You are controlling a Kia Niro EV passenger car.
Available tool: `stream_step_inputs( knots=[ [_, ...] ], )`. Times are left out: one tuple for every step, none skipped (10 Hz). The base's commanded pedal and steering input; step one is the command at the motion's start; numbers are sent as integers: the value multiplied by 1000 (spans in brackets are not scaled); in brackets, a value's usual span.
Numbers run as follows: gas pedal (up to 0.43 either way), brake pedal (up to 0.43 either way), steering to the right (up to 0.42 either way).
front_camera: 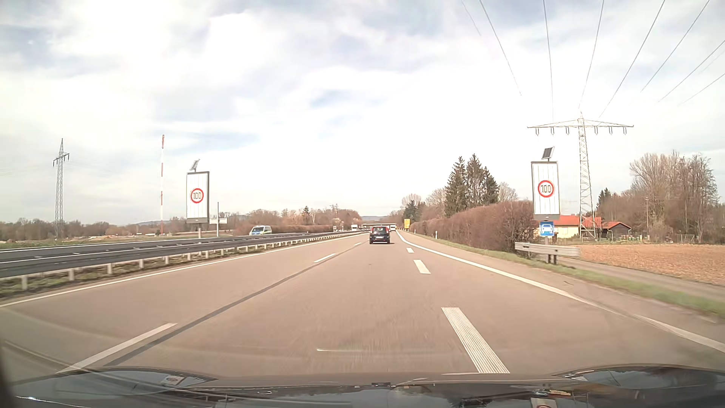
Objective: Follow the waypoints while adhering to traffic rules and regulations
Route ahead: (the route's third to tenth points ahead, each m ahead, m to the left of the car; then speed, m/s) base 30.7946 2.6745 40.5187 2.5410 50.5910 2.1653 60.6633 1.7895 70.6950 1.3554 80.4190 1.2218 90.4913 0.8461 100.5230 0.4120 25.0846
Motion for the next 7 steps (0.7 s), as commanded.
stream_step_inputs(
  knots=[
    [287, 0, 6],
    [287, 0, 7],
    [268, 0, 7],
    [260, 0, 7],
    [248, 0, 7],
    [248, 0, 7],
    [240, 0, 7]
  ],
)
